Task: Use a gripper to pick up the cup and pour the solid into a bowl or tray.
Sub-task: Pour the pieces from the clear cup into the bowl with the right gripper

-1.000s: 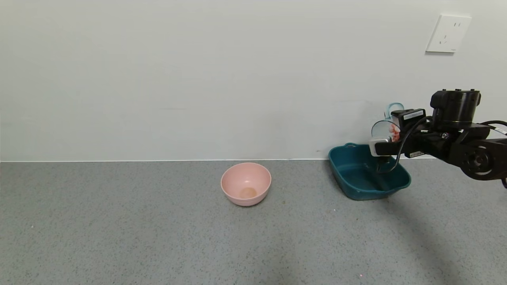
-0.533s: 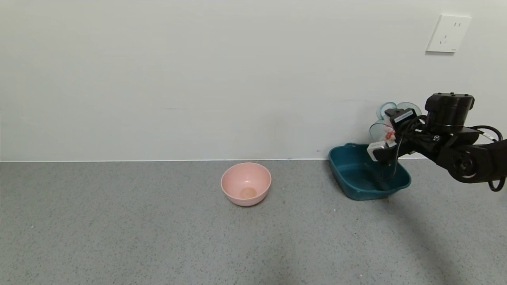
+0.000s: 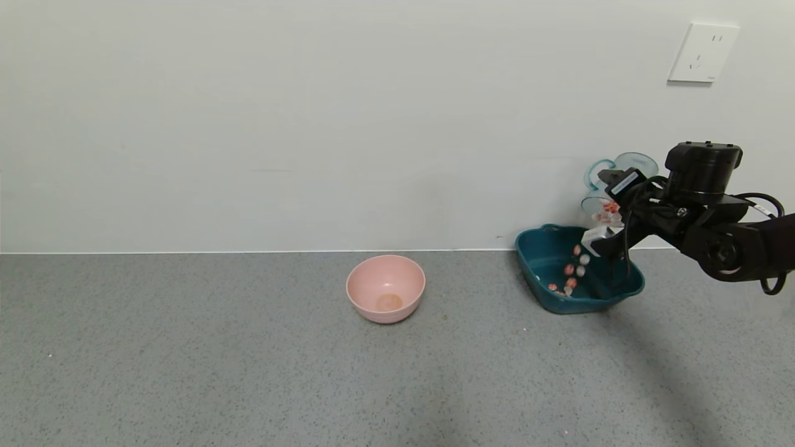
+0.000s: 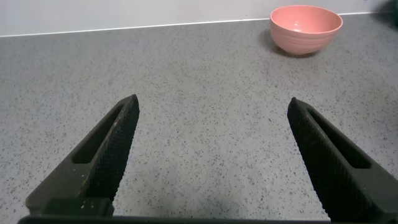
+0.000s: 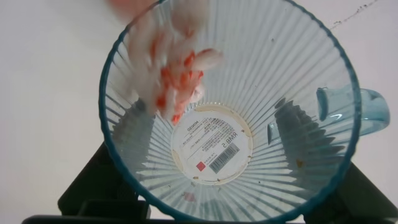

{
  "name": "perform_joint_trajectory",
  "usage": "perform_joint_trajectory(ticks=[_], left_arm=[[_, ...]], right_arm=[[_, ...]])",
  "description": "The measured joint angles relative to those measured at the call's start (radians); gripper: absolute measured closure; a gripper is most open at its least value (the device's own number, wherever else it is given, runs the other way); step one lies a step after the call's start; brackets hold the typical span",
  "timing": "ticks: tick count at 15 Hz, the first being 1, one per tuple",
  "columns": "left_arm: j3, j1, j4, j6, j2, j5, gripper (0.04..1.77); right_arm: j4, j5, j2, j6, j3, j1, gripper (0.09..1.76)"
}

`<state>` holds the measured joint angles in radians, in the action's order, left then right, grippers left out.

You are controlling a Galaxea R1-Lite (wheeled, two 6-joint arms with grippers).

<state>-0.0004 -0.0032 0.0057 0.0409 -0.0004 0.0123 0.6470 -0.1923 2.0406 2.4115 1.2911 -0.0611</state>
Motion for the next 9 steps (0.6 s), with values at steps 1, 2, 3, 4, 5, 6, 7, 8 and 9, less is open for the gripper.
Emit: perform_joint_trajectory(ticks=[1, 2, 3, 4, 5, 6, 7, 8, 9], left_arm=[[0.0, 0.0, 0.0, 0.0, 0.0, 0.0, 0.09], [0.0, 0.0, 0.0, 0.0, 0.0, 0.0, 0.09], [0.0, 0.0, 0.0, 0.0, 0.0, 0.0, 0.09], [0.0, 0.0, 0.0, 0.0, 0.0, 0.0, 0.09], [0.0, 0.0, 0.0, 0.0, 0.0, 0.0, 0.09], [0.0, 0.0, 0.0, 0.0, 0.0, 0.0, 0.09], [0.0, 0.0, 0.0, 0.0, 0.0, 0.0, 0.09], [0.0, 0.0, 0.0, 0.0, 0.0, 0.0, 0.09], [0.0, 0.0, 0.0, 0.0, 0.0, 0.0, 0.09]], right_arm=[[-0.002, 0.0, 0.0, 0.034, 0.013, 0.0, 0.49], [-0.001, 0.0, -0.001, 0.069, 0.026, 0.0, 0.48], [-0.001, 0.0, -0.001, 0.096, 0.036, 0.0, 0.49], [-0.001, 0.001, -0.001, 0.123, 0.046, 0.0, 0.49], [-0.003, 0.002, -0.001, 0.143, 0.057, 0.0, 0.49], [-0.003, 0.001, -0.002, 0.153, 0.065, -0.001, 0.49], [-0.004, 0.001, -0.003, 0.161, 0.07, -0.001, 0.49], [-0.006, 0.002, -0.005, 0.172, 0.073, -0.002, 0.49], [-0.005, 0.001, -0.007, 0.183, 0.074, -0.002, 0.49]])
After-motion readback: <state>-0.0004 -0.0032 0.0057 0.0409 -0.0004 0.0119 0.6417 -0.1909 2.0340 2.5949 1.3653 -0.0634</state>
